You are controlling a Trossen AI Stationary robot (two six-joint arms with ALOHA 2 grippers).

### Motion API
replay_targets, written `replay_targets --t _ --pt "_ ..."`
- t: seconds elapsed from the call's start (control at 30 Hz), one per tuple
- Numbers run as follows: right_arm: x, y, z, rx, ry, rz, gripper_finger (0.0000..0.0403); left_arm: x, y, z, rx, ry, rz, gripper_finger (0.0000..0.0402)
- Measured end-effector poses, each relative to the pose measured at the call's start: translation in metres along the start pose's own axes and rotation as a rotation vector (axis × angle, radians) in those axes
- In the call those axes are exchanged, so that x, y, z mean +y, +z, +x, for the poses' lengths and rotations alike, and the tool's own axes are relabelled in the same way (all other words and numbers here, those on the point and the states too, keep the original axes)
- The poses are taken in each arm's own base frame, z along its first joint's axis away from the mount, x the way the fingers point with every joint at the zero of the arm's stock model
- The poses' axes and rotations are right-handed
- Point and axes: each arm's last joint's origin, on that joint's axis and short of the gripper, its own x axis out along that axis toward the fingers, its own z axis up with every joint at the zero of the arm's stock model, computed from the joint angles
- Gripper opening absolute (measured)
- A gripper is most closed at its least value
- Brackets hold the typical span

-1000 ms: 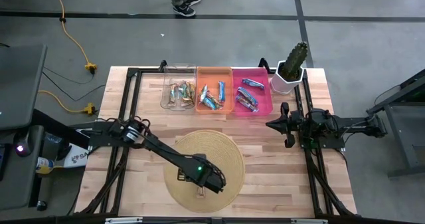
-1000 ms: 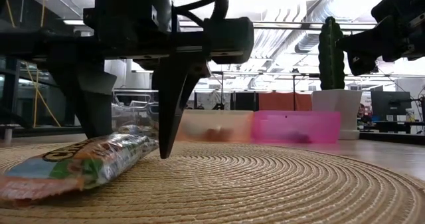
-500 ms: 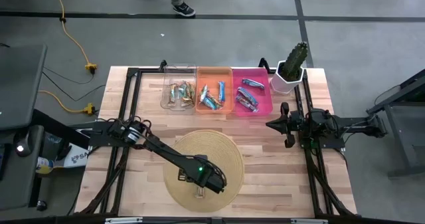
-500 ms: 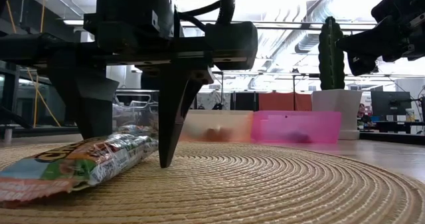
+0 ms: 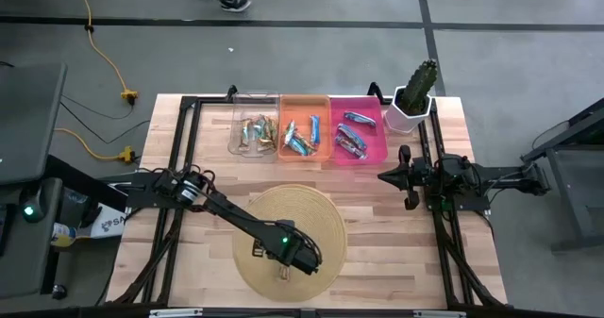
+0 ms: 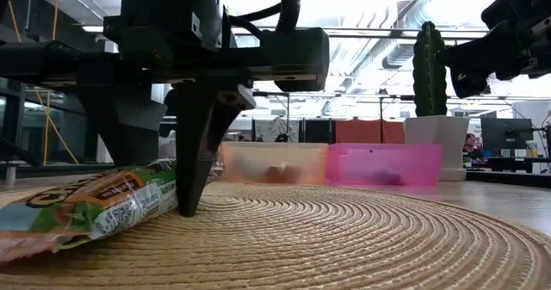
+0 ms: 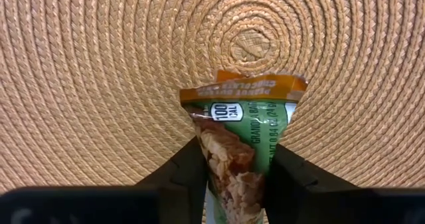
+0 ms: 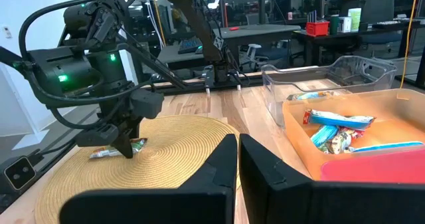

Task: Pick and place Granola Bars by type
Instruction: Put the yellow granola bar into the transparent bin

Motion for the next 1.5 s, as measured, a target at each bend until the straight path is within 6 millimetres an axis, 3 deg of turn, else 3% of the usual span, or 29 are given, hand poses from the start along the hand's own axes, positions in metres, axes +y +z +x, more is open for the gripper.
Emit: replay_targets --t 0.97,1.2,1.5 --pt "0.0 0.0 0.0 0.001 0.0 0.0 0.0 -0.003 -0.001 -0.016 0.034 -0.064 0.099 0.0103" --pt "0.0 0.0 0.0 0.001 0.0 0.0 0.0 -0.011 -0.001 -0.039 -0.029 -0.118 0.128 0.0103" --pt "0.0 0.0 0.0 0.001 0.0 0.0 0.0 -0.03 -0.002 -0.104 -0.164 -0.299 0.274 0.0103"
